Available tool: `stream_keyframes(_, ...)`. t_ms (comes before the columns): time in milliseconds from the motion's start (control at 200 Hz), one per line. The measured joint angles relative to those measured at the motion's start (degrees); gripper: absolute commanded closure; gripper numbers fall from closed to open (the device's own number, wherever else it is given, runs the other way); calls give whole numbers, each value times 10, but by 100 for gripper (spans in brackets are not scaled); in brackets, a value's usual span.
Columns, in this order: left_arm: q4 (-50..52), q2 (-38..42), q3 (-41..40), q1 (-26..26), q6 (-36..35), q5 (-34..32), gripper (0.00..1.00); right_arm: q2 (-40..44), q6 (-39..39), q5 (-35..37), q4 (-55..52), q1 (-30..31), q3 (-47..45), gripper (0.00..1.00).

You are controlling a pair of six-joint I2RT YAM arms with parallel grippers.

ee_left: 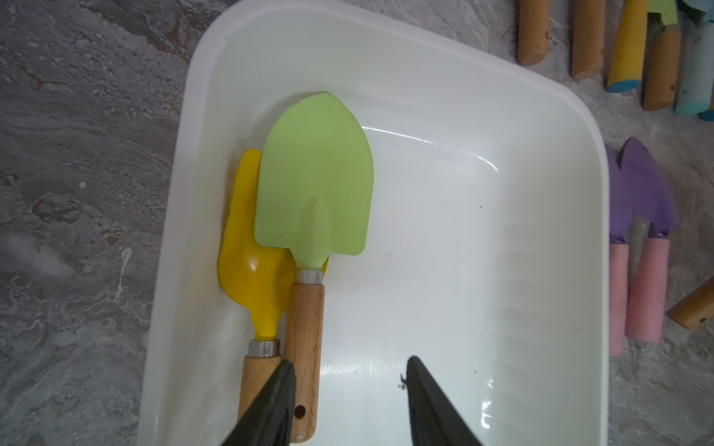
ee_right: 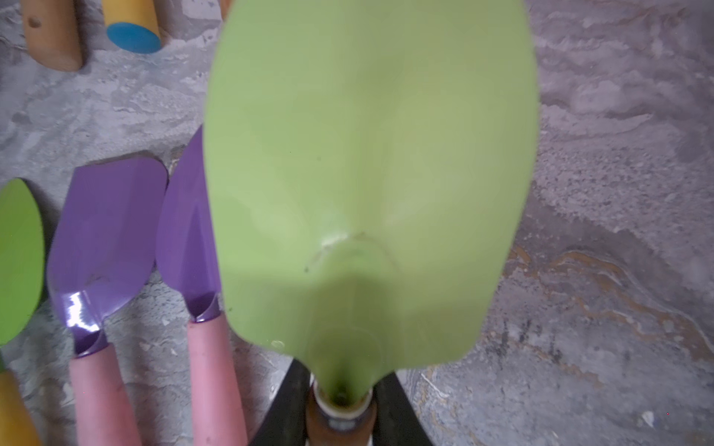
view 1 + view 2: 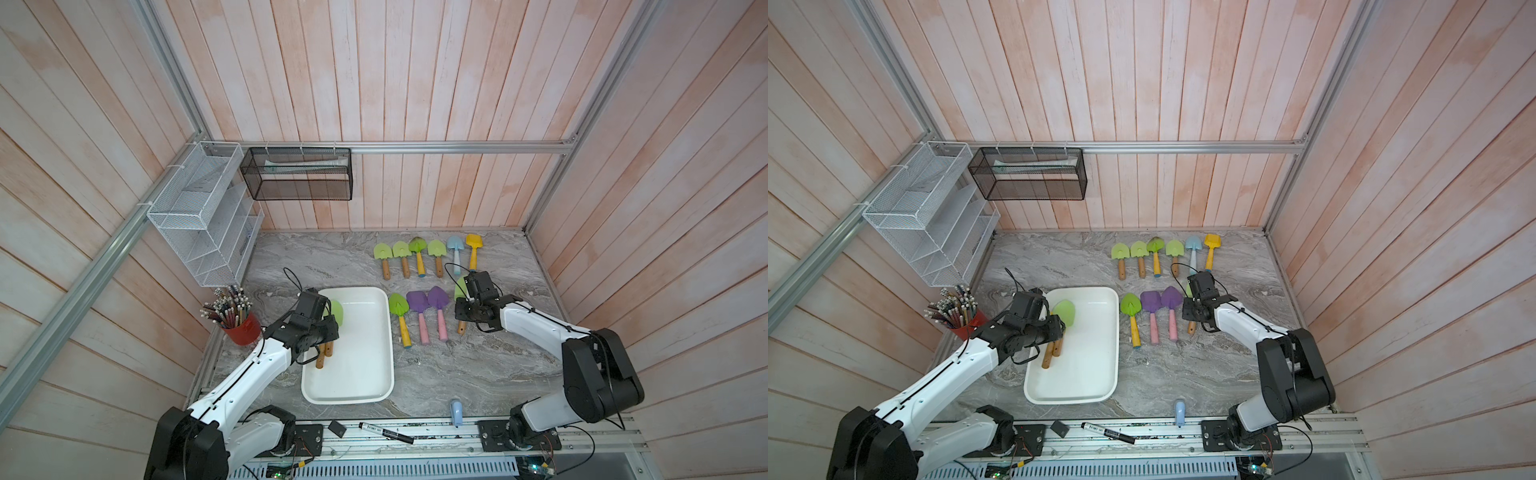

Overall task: Take the shovel out of the storage box
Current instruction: Place the shovel at the center of the board.

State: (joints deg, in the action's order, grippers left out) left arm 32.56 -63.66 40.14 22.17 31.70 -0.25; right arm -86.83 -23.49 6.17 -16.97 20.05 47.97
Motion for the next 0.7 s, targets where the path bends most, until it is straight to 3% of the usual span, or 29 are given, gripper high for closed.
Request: stream_keyframes(700, -14, -17, -29, 7, 0, -3, 50, -76, 9, 30, 21, -5, 7, 80)
